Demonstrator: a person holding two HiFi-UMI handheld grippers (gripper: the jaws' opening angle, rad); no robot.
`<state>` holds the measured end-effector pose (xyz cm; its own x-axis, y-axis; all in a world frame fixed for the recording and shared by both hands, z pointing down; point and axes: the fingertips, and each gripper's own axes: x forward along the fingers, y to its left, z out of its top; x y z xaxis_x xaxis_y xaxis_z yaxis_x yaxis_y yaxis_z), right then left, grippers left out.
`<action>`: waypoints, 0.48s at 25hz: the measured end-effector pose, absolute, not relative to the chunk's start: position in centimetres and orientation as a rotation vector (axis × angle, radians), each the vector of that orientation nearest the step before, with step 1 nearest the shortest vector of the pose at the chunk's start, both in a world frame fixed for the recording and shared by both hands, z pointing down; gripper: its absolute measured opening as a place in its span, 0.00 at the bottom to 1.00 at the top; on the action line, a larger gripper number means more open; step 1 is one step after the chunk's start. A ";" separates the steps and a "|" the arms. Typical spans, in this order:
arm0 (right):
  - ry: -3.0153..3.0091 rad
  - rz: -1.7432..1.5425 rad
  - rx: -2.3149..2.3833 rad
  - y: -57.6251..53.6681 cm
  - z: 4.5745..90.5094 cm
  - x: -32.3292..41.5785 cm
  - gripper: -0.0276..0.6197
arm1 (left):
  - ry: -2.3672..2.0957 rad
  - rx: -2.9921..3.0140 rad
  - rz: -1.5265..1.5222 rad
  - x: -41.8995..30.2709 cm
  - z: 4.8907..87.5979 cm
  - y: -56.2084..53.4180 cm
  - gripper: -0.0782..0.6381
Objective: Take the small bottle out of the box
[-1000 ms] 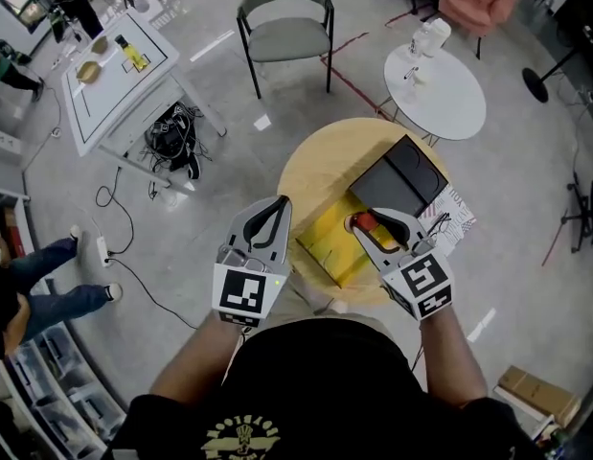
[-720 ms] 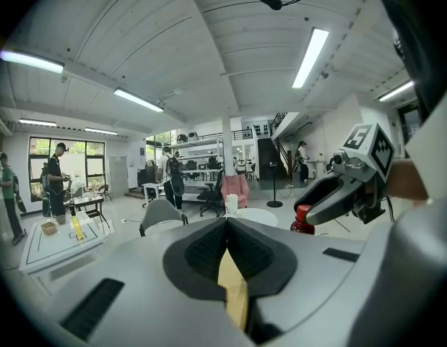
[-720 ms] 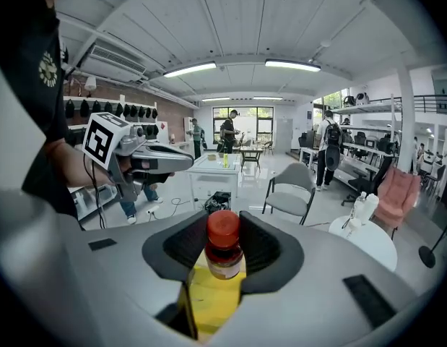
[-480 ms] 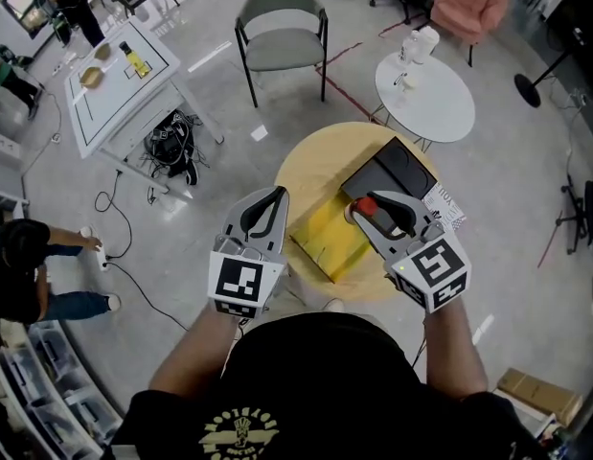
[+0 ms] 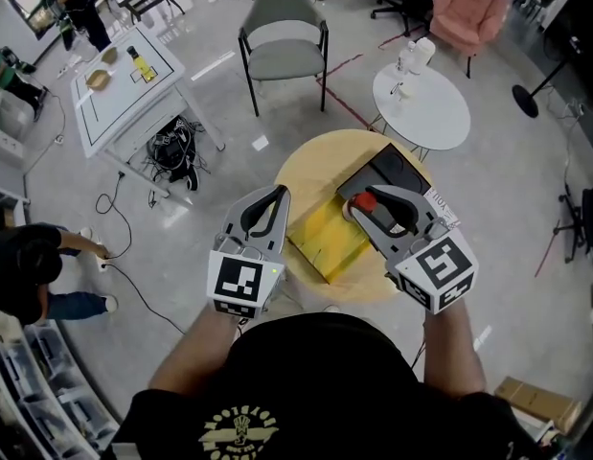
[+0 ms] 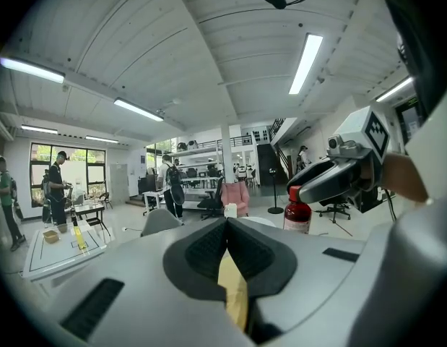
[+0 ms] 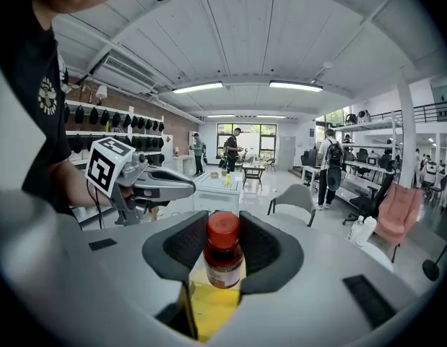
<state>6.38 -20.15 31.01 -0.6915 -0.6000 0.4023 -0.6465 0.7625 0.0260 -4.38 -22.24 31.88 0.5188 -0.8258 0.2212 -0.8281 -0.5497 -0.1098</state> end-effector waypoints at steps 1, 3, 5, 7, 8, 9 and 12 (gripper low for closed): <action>-2.572 0.158 0.948 -20.1 31.0 6.4 0.27 | -1.488 2.730 0.389 -4.3 31.8 -22.1 0.13; -2.582 0.148 0.954 -20.0 30.8 6.4 0.27 | -1.497 2.731 0.363 -4.2 31.5 -22.0 0.13; -2.577 0.155 0.954 -19.8 30.7 6.5 0.27 | -1.504 2.730 0.362 -4.2 31.4 -21.8 0.13; -2.571 0.155 0.951 -19.6 30.6 6.7 0.27 | -1.503 2.726 0.390 -4.2 31.5 -21.6 0.13; -2.570 0.155 0.953 -19.5 30.6 6.8 0.27 | -1.502 2.724 0.397 -4.1 31.5 -21.5 0.13; -2.568 0.152 0.953 -19.5 30.6 6.8 0.27 | -1.503 2.722 0.398 -4.1 31.5 -21.4 0.13; -2.564 0.144 0.950 -19.4 30.7 6.7 0.27 | -1.513 2.716 0.384 -4.1 31.3 -21.4 0.13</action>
